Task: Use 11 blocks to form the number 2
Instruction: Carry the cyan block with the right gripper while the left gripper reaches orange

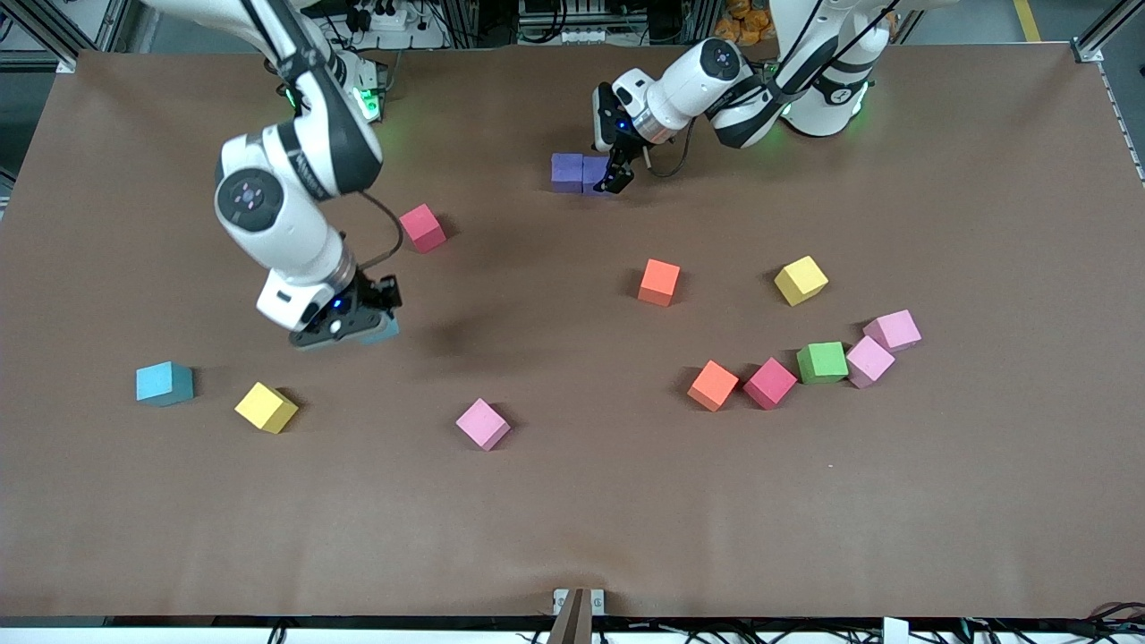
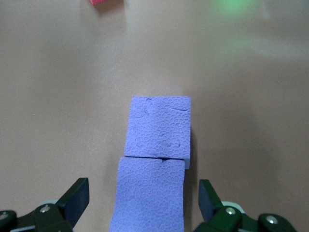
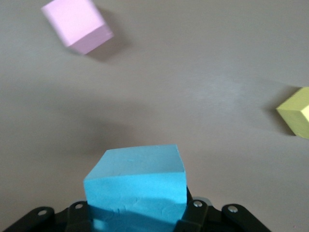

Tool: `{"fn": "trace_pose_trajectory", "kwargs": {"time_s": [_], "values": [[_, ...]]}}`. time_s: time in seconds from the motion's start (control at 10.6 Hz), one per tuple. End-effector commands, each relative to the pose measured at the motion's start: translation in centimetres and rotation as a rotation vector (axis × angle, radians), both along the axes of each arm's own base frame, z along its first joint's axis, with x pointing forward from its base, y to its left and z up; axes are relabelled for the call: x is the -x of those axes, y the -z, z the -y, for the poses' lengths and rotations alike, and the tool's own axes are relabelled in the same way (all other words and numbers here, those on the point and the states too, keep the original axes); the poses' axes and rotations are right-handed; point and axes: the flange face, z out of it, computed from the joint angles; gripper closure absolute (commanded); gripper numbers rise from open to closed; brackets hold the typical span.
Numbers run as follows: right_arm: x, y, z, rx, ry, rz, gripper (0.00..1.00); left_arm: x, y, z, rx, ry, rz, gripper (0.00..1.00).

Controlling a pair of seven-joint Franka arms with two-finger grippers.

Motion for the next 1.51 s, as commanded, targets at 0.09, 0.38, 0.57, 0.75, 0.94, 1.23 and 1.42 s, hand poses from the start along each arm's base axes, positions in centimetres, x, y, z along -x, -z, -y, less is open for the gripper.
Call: {"fn": "trace_pose_trajectory", "kwargs": {"time_s": [0.09, 0.38, 0.57, 0.75, 0.94, 1.23, 1.42], "values": [[7.2, -1.6, -3.8, -0.003, -0.255, -0.025, 0.48, -1.5, -1.6, 0.5, 0.052, -0.024, 0.035, 0.0], [12.0, -2.0, -5.3, 0.001, -0.422, -0.04, 0.49, -5.0, -3.1, 1.1, 0.088, -0.099, 0.055, 0.0], [14.2, -1.5, -5.7, 0.007, -0.535, -0.059, 0.5, -8.6, -3.4, 0.8, 0.086, -0.162, 0.071, 0.0], [15.3, -1.0, -6.4, 0.014, -0.58, -0.075, 0.5, -11.8, -3.8, 0.5, 0.072, -0.204, 0.076, 0.0], [15.7, -0.9, -7.1, 0.015, -0.596, -0.074, 0.5, -14.5, -4.1, 0.2, 0.05, -0.235, 0.074, 0.0], [15.7, -0.7, -7.2, 0.017, -0.6, -0.075, 0.5, -18.8, -5.7, -0.2, 0.027, -0.285, 0.064, 0.0], [15.8, -0.8, -7.5, 0.015, -0.606, -0.071, 0.5, -21.4, -6.3, -1.0, 0.009, -0.316, 0.062, 0.0]]}}
